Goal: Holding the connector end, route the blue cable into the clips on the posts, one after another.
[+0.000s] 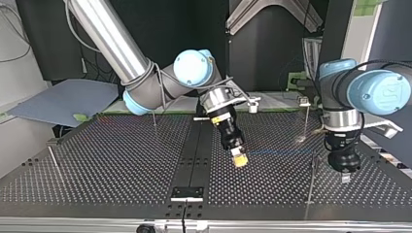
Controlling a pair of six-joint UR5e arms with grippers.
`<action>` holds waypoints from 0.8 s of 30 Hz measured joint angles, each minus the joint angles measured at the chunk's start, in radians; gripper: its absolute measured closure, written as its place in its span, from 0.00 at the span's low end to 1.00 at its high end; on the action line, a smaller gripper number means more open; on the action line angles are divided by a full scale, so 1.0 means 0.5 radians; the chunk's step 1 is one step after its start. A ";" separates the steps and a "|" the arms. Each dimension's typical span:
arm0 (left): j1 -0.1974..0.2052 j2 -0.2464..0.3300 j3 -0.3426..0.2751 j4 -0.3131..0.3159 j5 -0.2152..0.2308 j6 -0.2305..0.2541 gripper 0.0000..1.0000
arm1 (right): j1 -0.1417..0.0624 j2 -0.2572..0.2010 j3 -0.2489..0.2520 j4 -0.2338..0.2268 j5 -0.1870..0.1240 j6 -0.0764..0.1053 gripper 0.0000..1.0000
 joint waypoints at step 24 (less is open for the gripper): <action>0.050 -0.191 0.096 -0.055 0.043 -0.010 1.00 | -0.121 0.036 -0.049 -0.001 -0.027 -0.001 1.00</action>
